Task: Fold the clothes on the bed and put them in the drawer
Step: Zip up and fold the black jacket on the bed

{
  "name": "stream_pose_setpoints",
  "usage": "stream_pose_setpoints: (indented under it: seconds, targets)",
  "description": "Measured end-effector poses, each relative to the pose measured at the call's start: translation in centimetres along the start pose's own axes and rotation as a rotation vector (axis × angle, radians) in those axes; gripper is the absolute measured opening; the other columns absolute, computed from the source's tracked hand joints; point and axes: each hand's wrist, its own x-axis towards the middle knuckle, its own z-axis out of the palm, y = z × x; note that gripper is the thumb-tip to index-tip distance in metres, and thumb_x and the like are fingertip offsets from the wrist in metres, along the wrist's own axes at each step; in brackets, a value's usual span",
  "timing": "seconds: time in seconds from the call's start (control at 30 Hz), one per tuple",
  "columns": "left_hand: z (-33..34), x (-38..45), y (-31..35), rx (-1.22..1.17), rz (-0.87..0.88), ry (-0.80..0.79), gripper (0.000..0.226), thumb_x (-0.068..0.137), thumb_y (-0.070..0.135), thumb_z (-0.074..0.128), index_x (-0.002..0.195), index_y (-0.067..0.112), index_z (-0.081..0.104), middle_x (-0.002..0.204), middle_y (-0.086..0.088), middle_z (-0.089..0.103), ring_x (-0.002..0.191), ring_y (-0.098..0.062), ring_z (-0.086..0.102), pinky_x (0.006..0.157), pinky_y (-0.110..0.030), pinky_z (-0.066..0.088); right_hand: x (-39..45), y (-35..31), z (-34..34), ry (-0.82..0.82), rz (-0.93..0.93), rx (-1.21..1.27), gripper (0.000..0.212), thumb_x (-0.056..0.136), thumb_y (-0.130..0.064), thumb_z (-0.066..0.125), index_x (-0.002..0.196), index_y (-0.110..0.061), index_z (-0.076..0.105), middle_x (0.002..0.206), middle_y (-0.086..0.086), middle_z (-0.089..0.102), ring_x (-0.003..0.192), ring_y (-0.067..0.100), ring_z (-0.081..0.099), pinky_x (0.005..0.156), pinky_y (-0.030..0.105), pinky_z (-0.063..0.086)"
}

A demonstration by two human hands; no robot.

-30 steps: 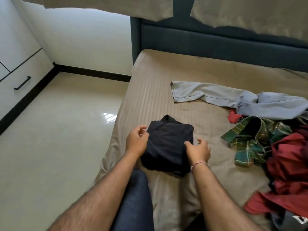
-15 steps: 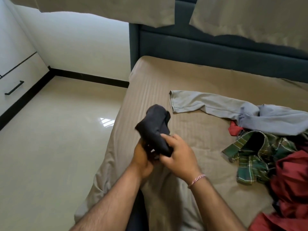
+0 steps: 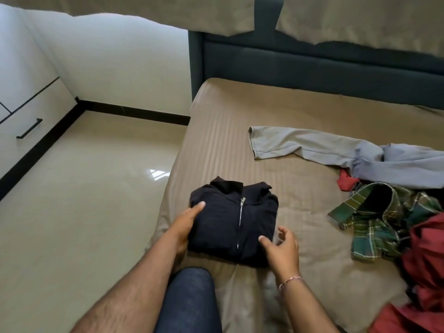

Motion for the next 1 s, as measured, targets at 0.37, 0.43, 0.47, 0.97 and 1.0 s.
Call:
stream_pose_setpoints:
  seconds: [0.37, 0.43, 0.47, 0.97, 1.0]
  targets:
    - [1.7, 3.9, 0.6, 0.363, 0.3, 0.218, 0.046, 0.089, 0.0, 0.07, 0.13, 0.021, 0.062, 0.12, 0.002, 0.073, 0.112, -0.017, 0.07, 0.099, -0.038, 0.058, 3.0, -5.3, 2.7, -0.332, 0.165, 0.409, 0.034, 0.086, 0.006, 0.072, 0.116, -0.009, 0.069, 0.104, 0.008, 0.08, 0.095, 0.026, 0.077, 0.077, 0.038, 0.061]
    - [1.5, 5.2, 2.7, 0.299, 0.394, 0.26, 0.047, 0.087, 0.0, 0.072, 0.129, 0.02, 0.063, 0.118, 0.003, 0.074, 0.109, -0.014, 0.071, 0.1, -0.039, 0.057, 4.7, -7.7, 3.9, -0.328, 0.04, 0.432, 0.04, 0.087, 0.008, 0.071, 0.121, -0.013, 0.067, 0.109, 0.005, 0.079, 0.099, 0.023, 0.076, 0.082, 0.037, 0.061]
    - [1.6, 5.4, 4.1, 0.267, 0.433, 0.281, 0.047, 0.088, -0.003, 0.072, 0.127, 0.02, 0.063, 0.116, 0.005, 0.074, 0.106, -0.011, 0.072, 0.097, -0.036, 0.058, 5.3, -8.9, 4.2, -0.334, -0.015, 0.447, 0.042, 0.087, 0.008, 0.071, 0.122, -0.014, 0.067, 0.11, 0.003, 0.079, 0.101, 0.021, 0.076, 0.084, 0.036, 0.061]
    - [4.7, 13.9, 10.0, 1.728, 0.687, 0.256, 0.084, 0.096, 0.054, 0.047, 0.167, 0.031, 0.01, 0.176, -0.005, 0.002, 0.162, -0.024, 0.0, 0.129, -0.053, 0.013, 14.8, -12.2, 9.3, -0.181, -0.771, -0.689, 0.081, 0.087, -0.049, 0.054, 0.162, -0.031, 0.029, 0.17, 0.002, 0.024, 0.153, 0.024, 0.026, 0.119, 0.045, 0.032]
    - [4.2, 14.3, 8.8, 1.806, 0.575, 0.226, 0.081, 0.099, 0.059, 0.04, 0.167, 0.034, 0.001, 0.175, -0.001, -0.011, 0.161, -0.022, -0.013, 0.129, -0.055, 0.005, 14.8, -11.6, 9.8, -0.331, -0.793, -0.85, 0.081, 0.092, -0.053, 0.049, 0.164, -0.037, 0.016, 0.174, -0.001, 0.008, 0.158, 0.021, 0.013, 0.124, 0.047, 0.025]
